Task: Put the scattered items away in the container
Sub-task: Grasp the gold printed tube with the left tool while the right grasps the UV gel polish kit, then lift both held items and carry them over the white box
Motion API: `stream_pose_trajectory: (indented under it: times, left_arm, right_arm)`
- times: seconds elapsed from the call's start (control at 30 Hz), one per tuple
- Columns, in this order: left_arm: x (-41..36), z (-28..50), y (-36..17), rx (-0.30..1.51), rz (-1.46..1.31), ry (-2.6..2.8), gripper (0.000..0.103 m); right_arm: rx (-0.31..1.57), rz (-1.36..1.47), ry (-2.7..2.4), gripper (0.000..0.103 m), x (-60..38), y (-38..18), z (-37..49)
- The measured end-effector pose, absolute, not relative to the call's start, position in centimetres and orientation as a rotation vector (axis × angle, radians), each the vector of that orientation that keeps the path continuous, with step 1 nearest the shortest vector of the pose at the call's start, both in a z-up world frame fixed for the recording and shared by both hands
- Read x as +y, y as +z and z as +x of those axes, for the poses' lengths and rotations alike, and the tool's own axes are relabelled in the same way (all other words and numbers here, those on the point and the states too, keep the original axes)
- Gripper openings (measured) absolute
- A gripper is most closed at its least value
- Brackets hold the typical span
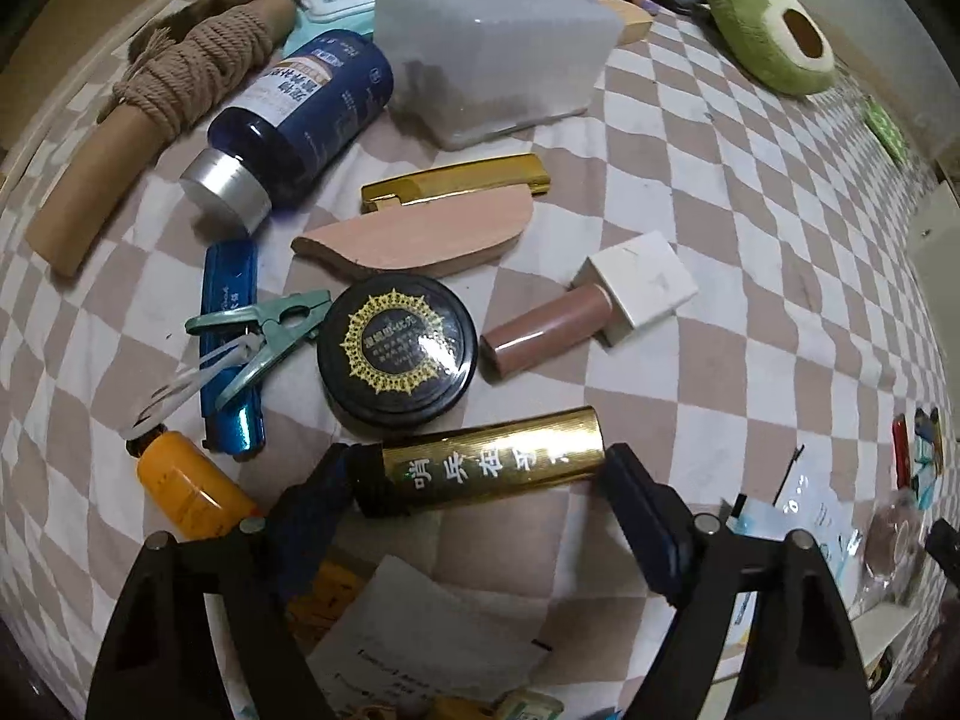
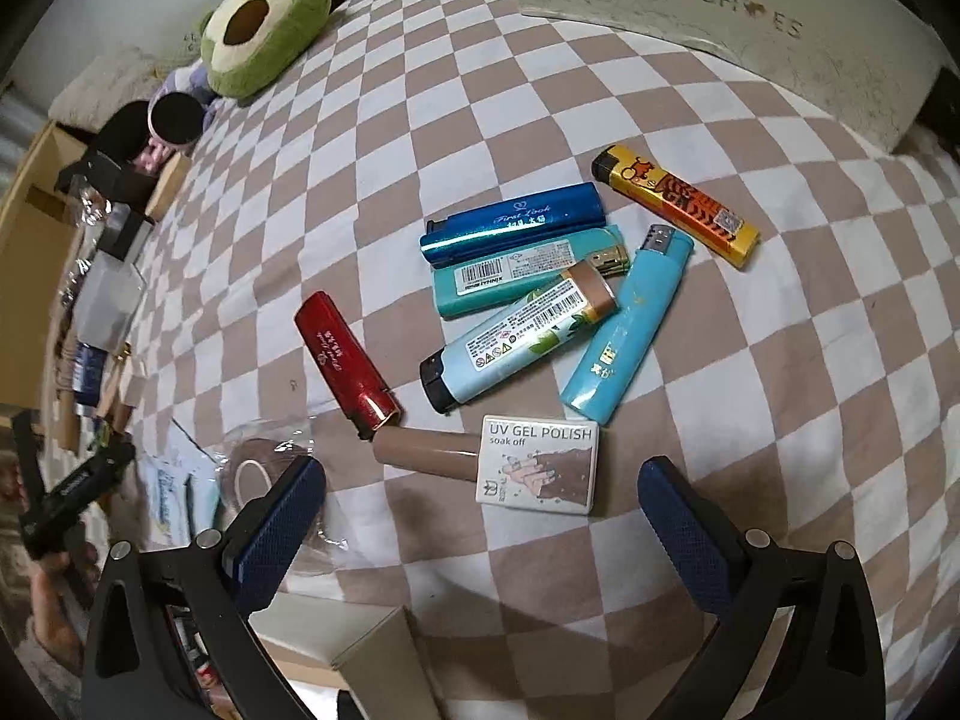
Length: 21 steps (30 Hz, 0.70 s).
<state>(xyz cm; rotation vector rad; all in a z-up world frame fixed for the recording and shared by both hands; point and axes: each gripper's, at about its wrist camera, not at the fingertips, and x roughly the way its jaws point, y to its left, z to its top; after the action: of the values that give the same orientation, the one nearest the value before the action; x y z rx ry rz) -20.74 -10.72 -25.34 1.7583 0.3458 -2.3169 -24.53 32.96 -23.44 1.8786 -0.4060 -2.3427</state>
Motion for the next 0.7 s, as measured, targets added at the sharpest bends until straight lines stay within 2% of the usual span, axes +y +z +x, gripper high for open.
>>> stream_pose_trajectory:
  times: [0.17,0.37,0.53,0.57,0.7]
  left_arm:
    - [-10.8,-20.2,-25.2,0.341,1.763,-2.344,0.083]
    - [-11.0,-19.4,-25.0,0.35,1.771,-2.37,0.083]
    - [-11.1,-18.9,-24.9,0.365,1.777,-2.378,0.083]
    - [-11.1,-18.8,-24.9,0.367,1.778,-2.38,0.083]
    - [-11.2,-18.4,-24.8,0.38,1.781,-2.386,0.083]
  right_arm:
    - [-0.373,1.912,-2.341,0.103,32.0,-24.1,-24.9]
    - [-0.229,1.964,-2.397,0.103,30.7,-24.9,-25.6]
    - [-0.135,1.99,-2.434,0.095,30.1,-25.4,-26.1]
    - [-0.132,1.982,-2.444,0.089,30.1,-25.3,-26.1]
    - [-0.148,1.954,-2.432,0.087,30.8,-25.1,-26.0]
